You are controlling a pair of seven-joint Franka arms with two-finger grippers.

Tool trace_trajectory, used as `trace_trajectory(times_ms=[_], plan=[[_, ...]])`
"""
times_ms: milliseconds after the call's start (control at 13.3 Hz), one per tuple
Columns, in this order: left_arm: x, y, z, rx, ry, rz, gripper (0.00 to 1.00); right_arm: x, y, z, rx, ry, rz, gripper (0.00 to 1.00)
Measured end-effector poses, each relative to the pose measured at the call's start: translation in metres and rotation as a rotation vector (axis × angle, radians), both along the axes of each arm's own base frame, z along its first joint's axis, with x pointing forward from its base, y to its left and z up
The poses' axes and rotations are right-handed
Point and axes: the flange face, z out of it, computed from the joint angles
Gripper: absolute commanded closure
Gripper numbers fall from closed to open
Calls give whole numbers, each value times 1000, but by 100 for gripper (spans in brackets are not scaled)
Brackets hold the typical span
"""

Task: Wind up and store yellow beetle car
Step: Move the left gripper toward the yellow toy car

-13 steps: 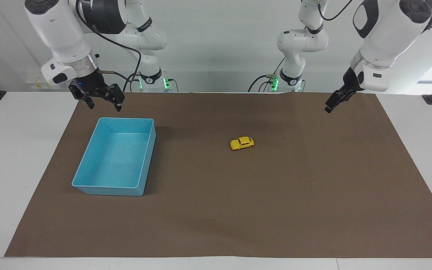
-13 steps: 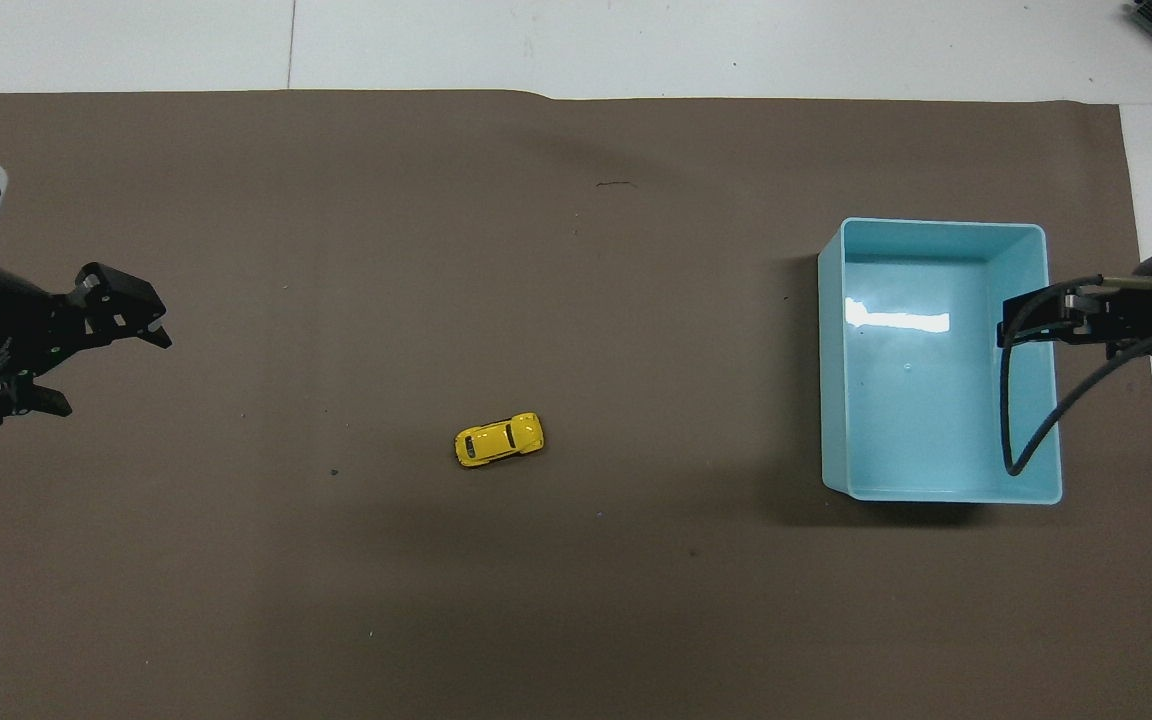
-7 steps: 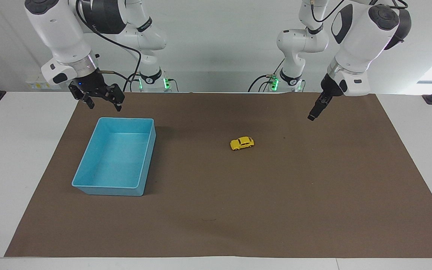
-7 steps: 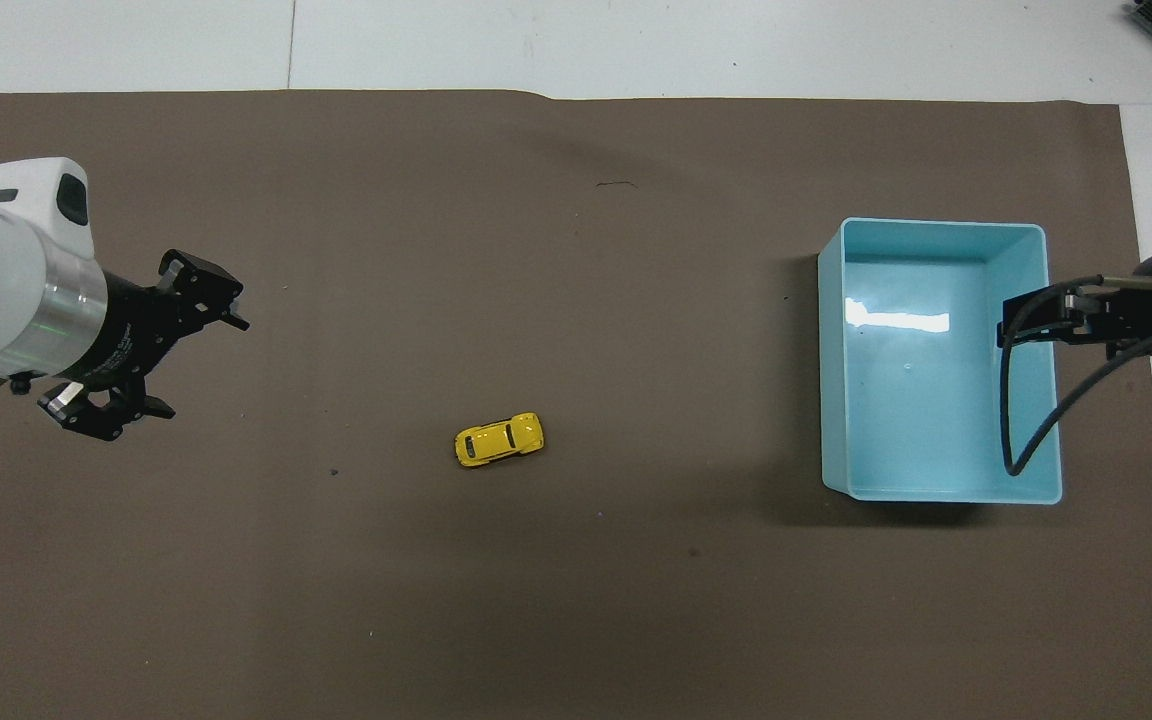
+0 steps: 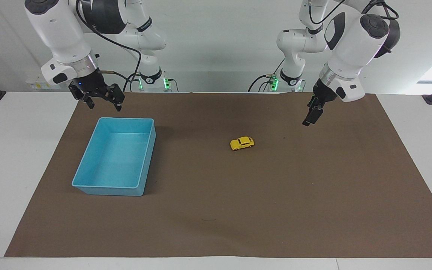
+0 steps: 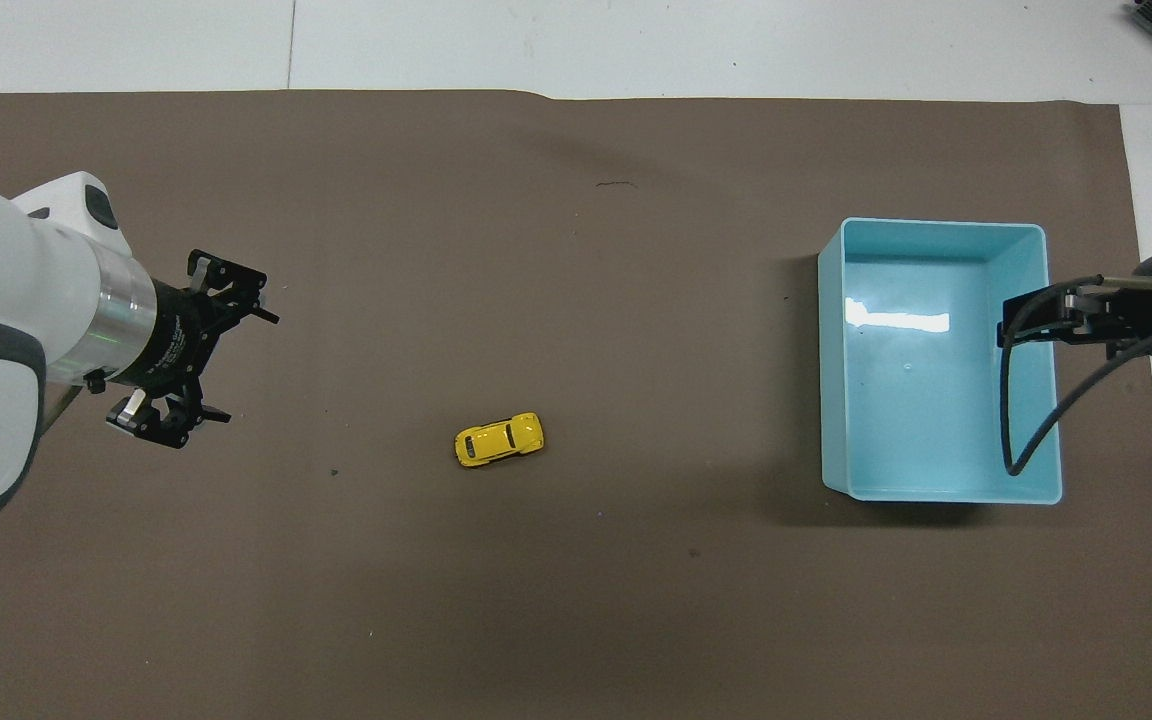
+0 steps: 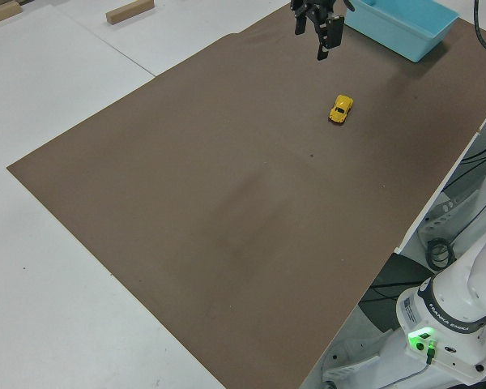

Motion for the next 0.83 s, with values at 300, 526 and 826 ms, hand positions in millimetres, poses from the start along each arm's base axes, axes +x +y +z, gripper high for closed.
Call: trace_trajectory(times_ms=[300, 526, 826], plan=[[-2, -13, -9, -5, 14, 163, 0, 0, 0, 0, 0, 0, 0, 0], [-5, -30, -23, -10, 13, 297, 0, 0, 0, 0, 0, 0, 0, 0], [-12, -68, -48, -24, 14, 492, 0, 0, 0, 0, 0, 0, 0, 0]])
